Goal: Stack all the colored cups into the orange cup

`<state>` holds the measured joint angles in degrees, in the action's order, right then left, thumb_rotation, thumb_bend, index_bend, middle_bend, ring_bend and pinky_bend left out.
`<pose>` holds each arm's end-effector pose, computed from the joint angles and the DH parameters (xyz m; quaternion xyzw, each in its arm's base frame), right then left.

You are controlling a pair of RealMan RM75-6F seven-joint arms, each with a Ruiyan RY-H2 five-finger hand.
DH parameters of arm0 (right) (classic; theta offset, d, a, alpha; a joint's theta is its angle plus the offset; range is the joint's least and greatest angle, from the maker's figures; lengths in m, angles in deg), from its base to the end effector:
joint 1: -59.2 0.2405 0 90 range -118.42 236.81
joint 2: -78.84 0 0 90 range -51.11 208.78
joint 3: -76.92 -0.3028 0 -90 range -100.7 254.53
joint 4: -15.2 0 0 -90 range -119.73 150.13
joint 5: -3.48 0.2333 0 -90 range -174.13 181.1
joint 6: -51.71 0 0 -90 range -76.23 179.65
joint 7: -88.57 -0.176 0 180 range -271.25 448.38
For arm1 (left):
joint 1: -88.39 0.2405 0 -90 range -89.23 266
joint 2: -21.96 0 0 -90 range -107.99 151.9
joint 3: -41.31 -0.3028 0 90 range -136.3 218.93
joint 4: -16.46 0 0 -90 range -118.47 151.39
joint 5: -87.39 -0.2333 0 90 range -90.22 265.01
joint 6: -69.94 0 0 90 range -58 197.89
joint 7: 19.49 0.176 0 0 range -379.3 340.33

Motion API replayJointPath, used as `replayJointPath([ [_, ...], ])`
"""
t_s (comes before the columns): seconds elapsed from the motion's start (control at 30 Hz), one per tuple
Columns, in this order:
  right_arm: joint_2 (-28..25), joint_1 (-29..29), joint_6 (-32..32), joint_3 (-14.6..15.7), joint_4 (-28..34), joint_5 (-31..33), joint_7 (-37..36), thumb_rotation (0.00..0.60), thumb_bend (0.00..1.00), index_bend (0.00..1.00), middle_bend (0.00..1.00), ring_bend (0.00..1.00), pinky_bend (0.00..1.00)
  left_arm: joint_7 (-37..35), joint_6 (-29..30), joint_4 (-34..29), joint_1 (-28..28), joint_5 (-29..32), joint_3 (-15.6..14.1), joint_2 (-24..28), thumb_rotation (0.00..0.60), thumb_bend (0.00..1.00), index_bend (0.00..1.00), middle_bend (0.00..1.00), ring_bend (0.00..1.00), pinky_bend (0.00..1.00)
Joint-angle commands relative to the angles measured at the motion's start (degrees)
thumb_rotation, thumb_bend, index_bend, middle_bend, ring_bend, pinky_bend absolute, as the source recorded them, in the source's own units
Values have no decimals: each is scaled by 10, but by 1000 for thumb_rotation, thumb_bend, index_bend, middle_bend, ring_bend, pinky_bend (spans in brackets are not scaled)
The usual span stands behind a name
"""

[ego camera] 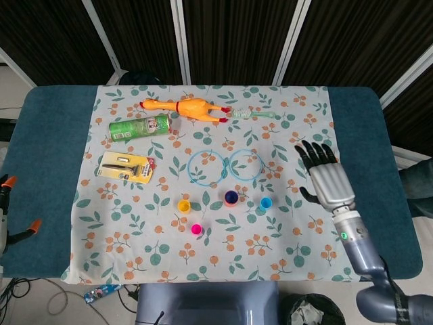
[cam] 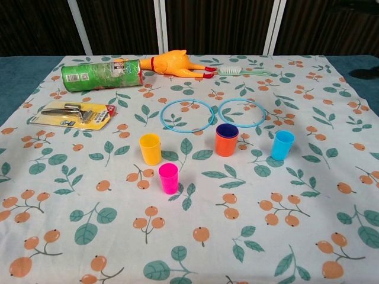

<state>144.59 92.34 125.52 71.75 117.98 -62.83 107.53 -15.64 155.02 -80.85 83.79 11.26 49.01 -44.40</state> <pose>-0.2301 -0.3656 0.1154 0.6705 -0.3344 0.3878 0.5368 -0.3601 0.2321 0.1583 -0.5164 -0.4255 -0.3985 0.6273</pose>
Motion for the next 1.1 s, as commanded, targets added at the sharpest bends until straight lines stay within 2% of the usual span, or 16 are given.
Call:
replayJointPath([
  [0.03,-9,-97,104,60,-37,-83,-59,600,369,0,0,0,67,-9,-11,4,-6,-9,-5,3,600,148,83,0,0,0],
  [0.23,15,-190,200,99,-92,-131,-73,600,369,0,0,0,67,-28,-67,10,-39,-16,-5,6,600,129,82,0,0,0],
  [0.4,35,-227,226,111,-115,-154,-83,600,369,0,0,0,67,-19,-137,-6,-92,-18,8,18,600,129,103,0,0,0],
  [0.67,51,-236,205,100,-125,-166,-80,600,370,0,0,0,67,27,-277,-56,-209,-4,42,24,600,129,168,0,0,0],
  [0.83,56,-238,190,95,-125,-168,-71,600,370,0,0,0,67,78,-365,-60,-287,30,54,0,600,129,180,0,0,0],
  [1.1,65,-241,160,92,-120,-172,-49,600,370,0,0,0,67,139,-413,-72,-353,93,50,-45,600,129,216,0,0,0],
])
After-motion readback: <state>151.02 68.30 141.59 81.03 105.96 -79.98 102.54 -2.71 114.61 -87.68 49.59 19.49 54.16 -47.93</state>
